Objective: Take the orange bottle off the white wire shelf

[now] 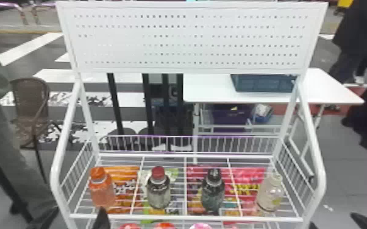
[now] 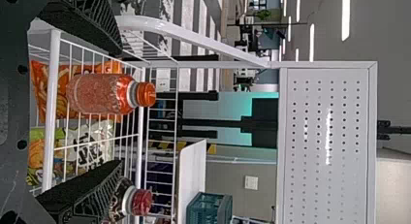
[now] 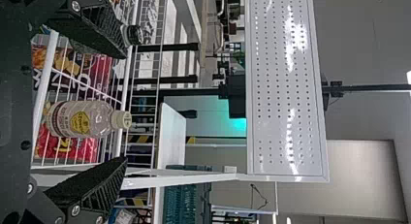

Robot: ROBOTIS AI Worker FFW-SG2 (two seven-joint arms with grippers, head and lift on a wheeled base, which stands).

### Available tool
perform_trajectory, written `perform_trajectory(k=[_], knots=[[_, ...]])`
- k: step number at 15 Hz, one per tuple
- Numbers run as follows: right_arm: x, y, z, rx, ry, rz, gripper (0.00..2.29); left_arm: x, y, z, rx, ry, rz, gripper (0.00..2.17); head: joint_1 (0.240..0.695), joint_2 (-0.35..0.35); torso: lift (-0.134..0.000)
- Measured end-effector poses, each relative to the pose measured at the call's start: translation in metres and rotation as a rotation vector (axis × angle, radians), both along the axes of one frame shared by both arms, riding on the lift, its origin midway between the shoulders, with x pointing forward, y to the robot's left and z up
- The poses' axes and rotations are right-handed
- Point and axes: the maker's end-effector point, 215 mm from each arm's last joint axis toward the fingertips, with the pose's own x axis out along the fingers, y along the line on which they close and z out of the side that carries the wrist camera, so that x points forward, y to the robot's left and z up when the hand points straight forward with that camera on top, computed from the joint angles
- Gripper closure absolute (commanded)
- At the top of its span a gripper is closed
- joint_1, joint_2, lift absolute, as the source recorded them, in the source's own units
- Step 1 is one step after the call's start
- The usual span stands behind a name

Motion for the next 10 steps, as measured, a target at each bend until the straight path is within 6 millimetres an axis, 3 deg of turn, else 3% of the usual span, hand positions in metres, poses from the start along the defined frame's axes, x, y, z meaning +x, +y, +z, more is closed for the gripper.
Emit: perform_trajectory(k=[10], knots=[[0.0006,-0.0007,-0.0019,0.0,0.002,-0.001,0.15,-0.0001,-0.001,-0.0005,-0.001,0.001,0.0,0.09,0.499,0.0,0.0]])
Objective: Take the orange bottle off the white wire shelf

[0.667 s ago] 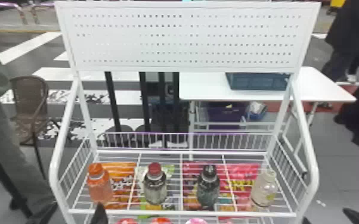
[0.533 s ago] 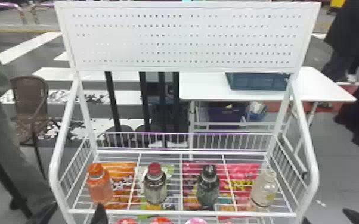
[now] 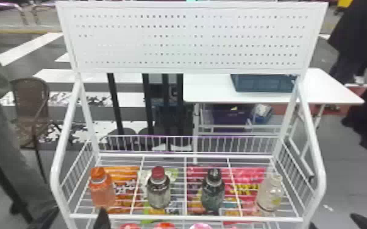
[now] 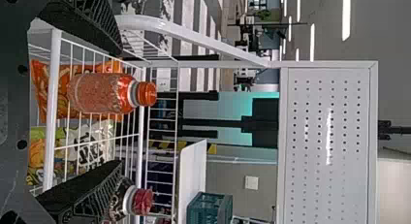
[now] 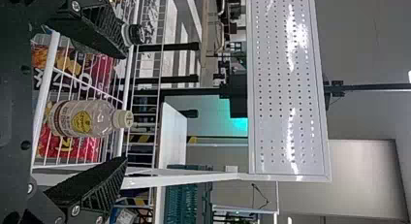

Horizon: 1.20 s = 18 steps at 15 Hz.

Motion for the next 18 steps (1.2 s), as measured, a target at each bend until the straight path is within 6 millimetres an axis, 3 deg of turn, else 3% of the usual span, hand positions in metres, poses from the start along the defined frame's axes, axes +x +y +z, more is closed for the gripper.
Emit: perform_trajectory(k=[3,7,14,18], knots=[[0.0,0.0,0.0,0.002,-0.001,0.001,0.15,0.0,0.0,-0.002,0.0,0.002,0.0,0.09,0.499,0.0,0.0],[0.0,-0.001,-0.002,0.005,0.004,0.0,0.15,0.008,-0.005,-0.024,0.008,0.001,-0.008,0.09,0.499,0.0,0.0],[-0.002,-0.002,-0.004,0.002,0.009,-0.003,0.15,0.041,-0.02,-0.064,0.035,-0.058,-0.037,0.09,0.499,0.0,0.0],[-0.002,-0.004,-0.004,-0.002,0.01,-0.005,0.15,0.062,-0.017,-0.087,0.041,-0.054,-0.033,0.09,0.499,0.0,0.0]])
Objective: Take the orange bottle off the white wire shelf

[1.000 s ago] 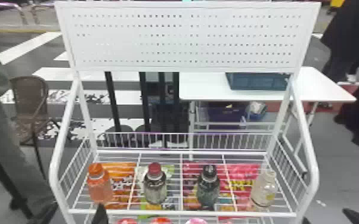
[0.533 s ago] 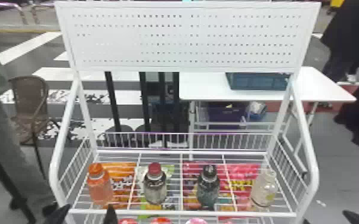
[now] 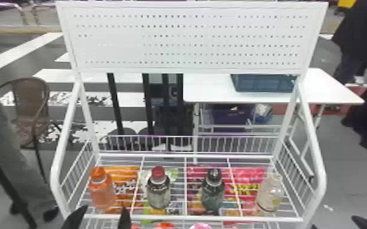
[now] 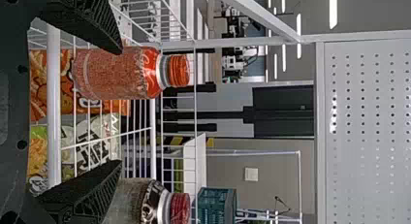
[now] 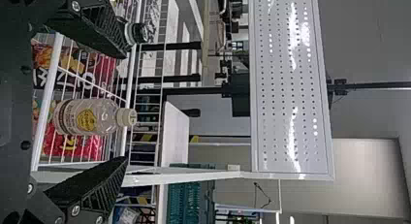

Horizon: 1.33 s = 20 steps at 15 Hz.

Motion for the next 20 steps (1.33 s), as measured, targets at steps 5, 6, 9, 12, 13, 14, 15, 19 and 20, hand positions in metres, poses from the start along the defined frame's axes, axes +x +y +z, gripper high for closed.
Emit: perform_trajectory(k=[5,6,9,12,13,14,15,19,20], knots=[[0.0,-0.002,-0.003,-0.001,0.004,-0.003,0.15,0.029,0.009,0.0,0.002,-0.066,0.009,0.09,0.499,0.0,0.0],[0.0,-0.002,-0.003,-0.001,0.005,-0.003,0.15,0.034,0.01,0.001,0.003,-0.081,0.009,0.09,0.499,0.0,0.0],[0.0,-0.004,-0.004,-0.004,0.007,-0.006,0.15,0.049,0.019,-0.006,0.007,-0.085,0.02,0.09,0.499,0.0,0.0],[0.0,-0.006,-0.005,-0.003,0.009,-0.009,0.15,0.059,0.025,-0.017,0.01,-0.071,0.029,0.09,0.499,0.0,0.0],[0.0,-0.006,-0.005,-0.003,0.009,-0.009,0.15,0.062,0.027,-0.019,0.011,-0.07,0.03,0.09,0.499,0.0,0.0],[0.0,-0.006,-0.005,-0.002,0.008,-0.01,0.15,0.065,0.028,-0.02,0.012,-0.071,0.032,0.09,0.499,0.0,0.0],[0.0,-0.006,-0.005,-0.002,0.008,-0.01,0.15,0.069,0.029,-0.021,0.012,-0.072,0.033,0.09,0.499,0.0,0.0],[-0.001,-0.009,-0.006,-0.007,0.011,-0.014,0.15,0.084,0.031,-0.02,0.003,-0.073,0.036,0.19,0.499,0.0,0.0],[-0.001,-0.01,-0.006,-0.008,0.012,-0.015,0.15,0.087,0.031,-0.019,0.002,-0.075,0.036,0.29,0.499,0.0,0.0]])
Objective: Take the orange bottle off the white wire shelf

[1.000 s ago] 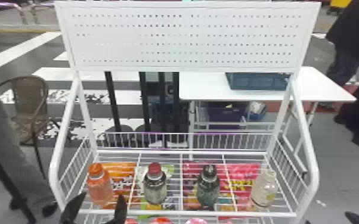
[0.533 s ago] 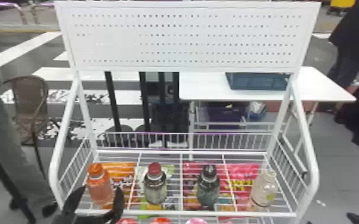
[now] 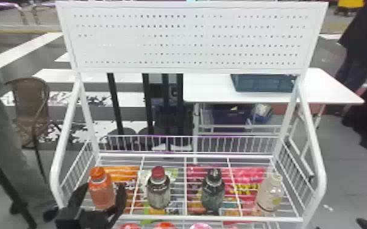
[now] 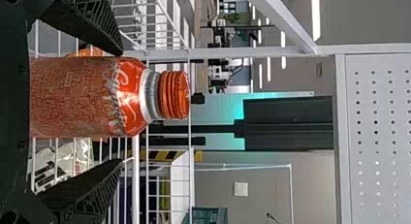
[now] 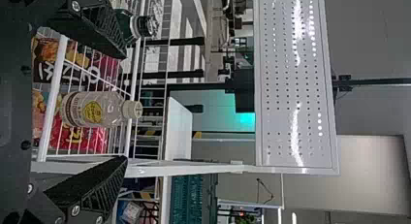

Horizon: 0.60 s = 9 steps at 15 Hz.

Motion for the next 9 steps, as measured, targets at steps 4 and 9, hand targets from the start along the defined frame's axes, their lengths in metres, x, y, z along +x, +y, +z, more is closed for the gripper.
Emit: perform_trajectory(k=[4,9], knots=[[0.0003,-0.0011,-0.0012,-0.001,0.002,-0.002,0.15,0.0024,0.0017,0.0017,-0.003,-0.003,0.005,0.88,0.499,0.0,0.0],[0.0025,-0.0021,-0.0024,0.001,0.001,-0.002,0.15,-0.0051,0.0025,0.0022,-0.005,-0.002,0.012,0.87,0.499,0.0,0.0]])
